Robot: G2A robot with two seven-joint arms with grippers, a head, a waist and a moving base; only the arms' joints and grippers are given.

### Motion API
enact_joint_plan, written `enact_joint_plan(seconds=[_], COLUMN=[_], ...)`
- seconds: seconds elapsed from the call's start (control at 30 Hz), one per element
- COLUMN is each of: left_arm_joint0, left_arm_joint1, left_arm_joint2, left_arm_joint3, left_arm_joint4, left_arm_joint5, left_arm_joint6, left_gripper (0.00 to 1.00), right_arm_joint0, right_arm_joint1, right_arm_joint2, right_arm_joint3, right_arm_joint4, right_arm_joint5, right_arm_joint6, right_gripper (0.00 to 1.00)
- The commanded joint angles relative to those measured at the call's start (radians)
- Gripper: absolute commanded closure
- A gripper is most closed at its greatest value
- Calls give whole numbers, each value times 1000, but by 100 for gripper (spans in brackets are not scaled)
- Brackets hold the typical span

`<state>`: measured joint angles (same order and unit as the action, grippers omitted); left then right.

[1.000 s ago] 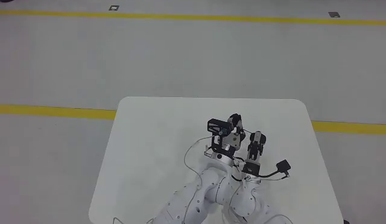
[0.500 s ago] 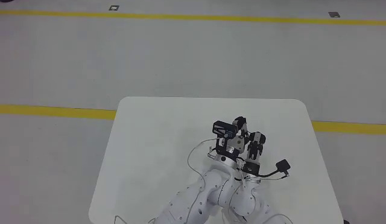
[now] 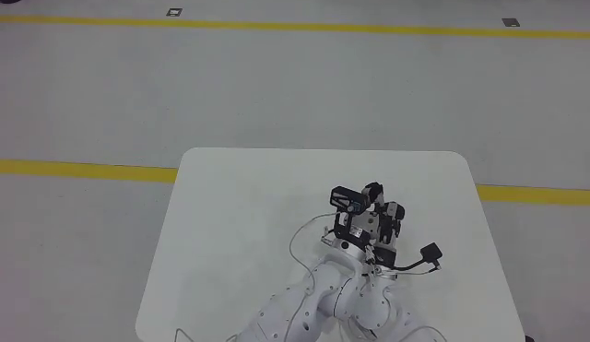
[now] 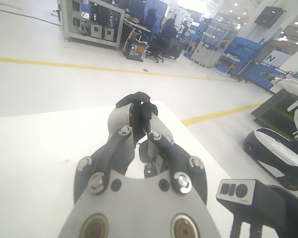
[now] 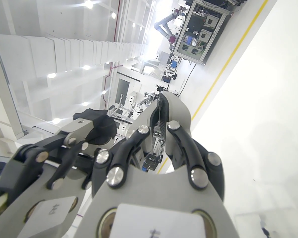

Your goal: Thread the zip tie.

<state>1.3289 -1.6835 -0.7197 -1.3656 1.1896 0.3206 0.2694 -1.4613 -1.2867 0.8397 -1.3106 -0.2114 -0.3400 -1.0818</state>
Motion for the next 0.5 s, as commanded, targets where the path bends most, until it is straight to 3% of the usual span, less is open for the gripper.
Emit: enact_joint_plan(seconds=[0.0,0.3,0.47], left_arm_joint0=[-2,-7,-7], left_arm_joint1=[0,1,2], left_arm_joint2=[3,8,4], left_arm_joint3=[0,-8,-8], left_arm_joint4=[4,-11,-11], left_arm_joint5=[-2,-38,-32], left_arm_joint6=[-13,-66,-63], left_gripper=[100,100,100], right_arm_joint0=[0,3,4], right_arm_joint1=[0,2,3], right_arm_joint2=[-1,-4,-7], right_arm_joint3=[3,14,11], right_arm_joint4=[-2,-5,-5], right_arm_joint5=[0,0,0], right_arm_joint6=[1,-1,-1], right_gripper=[100,100,100])
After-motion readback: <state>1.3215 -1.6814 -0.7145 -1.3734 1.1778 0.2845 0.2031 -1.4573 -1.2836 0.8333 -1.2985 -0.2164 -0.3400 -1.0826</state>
